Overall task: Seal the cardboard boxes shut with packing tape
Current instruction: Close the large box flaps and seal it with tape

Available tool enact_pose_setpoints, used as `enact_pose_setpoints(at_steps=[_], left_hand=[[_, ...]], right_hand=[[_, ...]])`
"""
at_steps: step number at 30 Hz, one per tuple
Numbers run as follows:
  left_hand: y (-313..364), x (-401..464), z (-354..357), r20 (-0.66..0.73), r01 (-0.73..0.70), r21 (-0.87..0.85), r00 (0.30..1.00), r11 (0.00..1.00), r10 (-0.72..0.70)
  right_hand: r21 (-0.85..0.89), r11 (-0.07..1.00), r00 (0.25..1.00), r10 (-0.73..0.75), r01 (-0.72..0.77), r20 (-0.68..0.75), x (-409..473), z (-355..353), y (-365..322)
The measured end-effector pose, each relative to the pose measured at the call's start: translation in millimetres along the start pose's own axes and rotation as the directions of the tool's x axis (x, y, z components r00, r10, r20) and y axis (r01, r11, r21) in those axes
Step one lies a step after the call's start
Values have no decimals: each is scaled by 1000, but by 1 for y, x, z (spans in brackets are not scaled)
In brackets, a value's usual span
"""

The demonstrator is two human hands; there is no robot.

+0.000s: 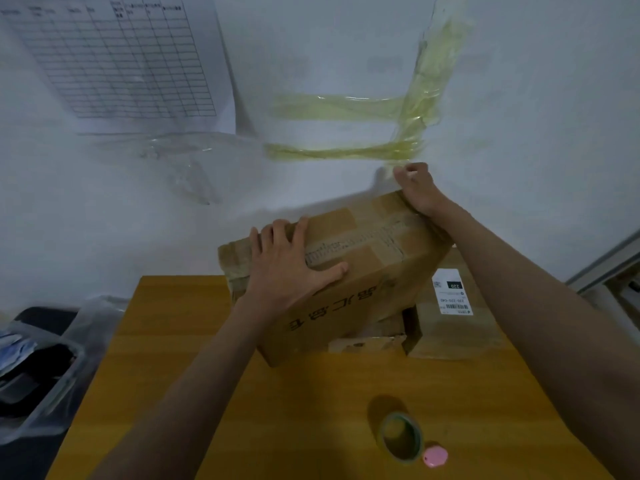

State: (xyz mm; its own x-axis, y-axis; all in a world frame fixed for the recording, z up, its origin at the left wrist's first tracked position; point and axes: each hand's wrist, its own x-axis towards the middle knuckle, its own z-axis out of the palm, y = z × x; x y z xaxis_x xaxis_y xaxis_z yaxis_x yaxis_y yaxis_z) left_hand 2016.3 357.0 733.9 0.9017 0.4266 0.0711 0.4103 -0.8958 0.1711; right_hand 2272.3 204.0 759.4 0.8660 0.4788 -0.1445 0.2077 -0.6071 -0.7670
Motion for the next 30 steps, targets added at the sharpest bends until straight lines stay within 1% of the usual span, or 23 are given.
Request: enact_pose_setpoints(at_steps=[2, 4, 6, 7, 9, 10, 11, 13, 15, 17, 18, 19, 20, 23, 25, 26, 28, 30], left_hand=[[2, 1, 0, 3, -11, -9, 1000, 1000, 11], [3, 1, 1, 11, -31, -1, 999, 1000, 31], [2, -1, 2, 6, -43, -2, 999, 999, 43], [0, -3, 2, 2, -43, -9, 999, 999, 43], [-5, -7, 1, -1, -38, -31, 999, 999, 38], [-6, -10, 0, -1, -42, -46, 999, 998, 42], [-6, -13, -1, 3, -60, -64, 998, 996, 60], [-4, -17, -2, 51, -148, -95, 987, 984, 153], [-3, -17, -7, 126, -257, -62, 957, 964, 263], [-3, -13, -16, 194, -299, -19, 935, 954, 297], [-3, -9, -22, 216, -298, -12, 931, 954, 294], [-2, -6, -28, 226, -297, -16, 929, 955, 293], [0, -5, -32, 223, -300, -27, 928, 954, 298], [3, -7, -46, 170, -321, -88, 928, 943, 331], [-1, -16, -57, 129, -344, -107, 926, 933, 356], [-5, -23, -63, 102, -375, -94, 918, 922, 384], [-20, -41, -75, 43, -476, -36, 878, 879, 477], [-45, -64, -82, 3, -569, 36, 822, 822, 569]], right_hand=[[24, 999, 999, 45, -45, 18, -9, -5, 9], [105, 986, 987, 118, -130, 107, -21, -10, 17], [295, 933, 964, 144, -208, 224, -34, -11, 34], [370, 890, 954, 187, -265, 232, -38, -5, 49], [427, 828, 932, 329, -363, 154, -55, 10, 68], [491, 780, 918, 372, -388, 135, -66, 14, 71], [541, 752, 922, 360, -377, 144, -81, 16, 67], [617, 705, 932, 332, -349, 148, -112, 14, 45], [692, 627, 912, 394, -358, 114, -120, 12, 47], [722, 618, 915, 399, -310, 50, -113, 20, 80], [713, 641, 922, 386, -285, 22, -117, 27, 90], [697, 650, 919, 394, -301, 30, -120, 35, 103], [686, 637, 901, 429, -352, 64, -124, 42, 113], [643, 554, 823, 520, -529, 229, -142, 56, 140], [650, 482, 792, 507, -588, 340, -163, 60, 139], [688, 432, 795, 479, -583, 373, -170, 62, 139], [748, 346, 808, 410, -567, 422, -178, 68, 142], [803, 291, 843, 328, -520, 427, -184, 77, 135]])
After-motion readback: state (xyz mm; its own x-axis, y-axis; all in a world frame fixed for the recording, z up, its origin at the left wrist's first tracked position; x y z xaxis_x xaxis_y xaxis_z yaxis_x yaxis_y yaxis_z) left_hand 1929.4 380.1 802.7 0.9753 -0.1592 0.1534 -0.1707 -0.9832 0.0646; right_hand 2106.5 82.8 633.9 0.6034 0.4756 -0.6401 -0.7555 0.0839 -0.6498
